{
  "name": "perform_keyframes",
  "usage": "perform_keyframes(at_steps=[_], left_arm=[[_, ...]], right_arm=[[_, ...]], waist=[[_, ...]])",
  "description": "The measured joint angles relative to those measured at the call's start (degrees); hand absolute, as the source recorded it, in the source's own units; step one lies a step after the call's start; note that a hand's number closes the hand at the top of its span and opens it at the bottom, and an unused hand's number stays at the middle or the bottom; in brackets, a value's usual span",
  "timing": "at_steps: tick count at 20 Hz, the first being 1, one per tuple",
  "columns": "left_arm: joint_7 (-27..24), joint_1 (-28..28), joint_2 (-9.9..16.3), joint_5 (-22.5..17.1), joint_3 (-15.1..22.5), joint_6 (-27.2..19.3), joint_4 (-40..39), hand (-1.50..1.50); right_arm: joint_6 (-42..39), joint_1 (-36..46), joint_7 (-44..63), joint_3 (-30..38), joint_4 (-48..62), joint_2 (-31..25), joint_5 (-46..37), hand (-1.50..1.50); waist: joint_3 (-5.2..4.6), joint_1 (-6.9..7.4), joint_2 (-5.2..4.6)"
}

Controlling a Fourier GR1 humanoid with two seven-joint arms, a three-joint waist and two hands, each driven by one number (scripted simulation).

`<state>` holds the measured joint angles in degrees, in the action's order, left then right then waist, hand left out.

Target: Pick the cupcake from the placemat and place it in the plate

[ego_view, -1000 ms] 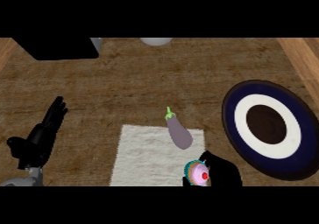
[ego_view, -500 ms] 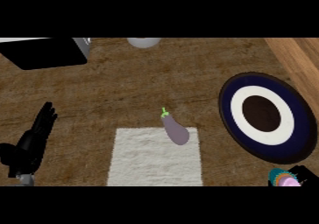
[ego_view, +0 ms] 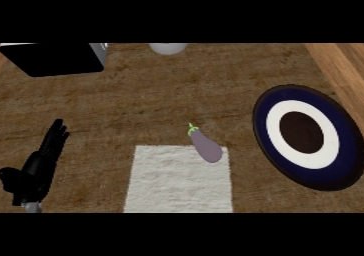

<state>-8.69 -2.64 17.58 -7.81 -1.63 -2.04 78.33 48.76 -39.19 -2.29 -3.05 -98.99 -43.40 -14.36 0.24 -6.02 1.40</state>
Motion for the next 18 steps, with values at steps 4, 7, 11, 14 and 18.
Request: perform_keyframes(at_steps=[4, 7, 11, 14, 18], left_arm=[[-0.11, 0.83, 0.11, 0.36, 0.04, 0.18, -0.34, 0.00], [-0.28, 0.92, -0.25, 1.07, 0.68, 0.18, -0.20, 0.00], [1.22, 3.68, -0.45, 1.19, 0.95, 0.80, -0.61, 0.00], [0.61, 4.52, -0.95, 1.67, 1.25, 1.52, -1.60, 0.00], [0.87, 4.15, -1.40, 2.29, 1.74, 2.03, -0.26, 0.00]], right_arm=[[-0.04, -5.31, -10.61, 8.32, -3.13, 0.56, 9.18, 1.50], [-3.33, -9.40, -18.52, 14.19, -5.33, 2.23, 15.99, 1.50], [-10.56, -11.18, -25.24, 22.14, -4.54, 3.55, 23.73, 1.50], [-14.40, -12.40, -25.26, 26.06, -6.45, 3.90, 25.21, 1.50], [-15.94, -10.48, -20.28, 25.67, -9.95, 3.59, 22.28, 1.50]], waist=[[-0.09, 0.60, -0.14], [-0.15, 1.56, -0.34], [-0.22, 3.18, -0.78], [-0.25, 4.23, -1.07], [-0.28, 5.37, -1.30]])
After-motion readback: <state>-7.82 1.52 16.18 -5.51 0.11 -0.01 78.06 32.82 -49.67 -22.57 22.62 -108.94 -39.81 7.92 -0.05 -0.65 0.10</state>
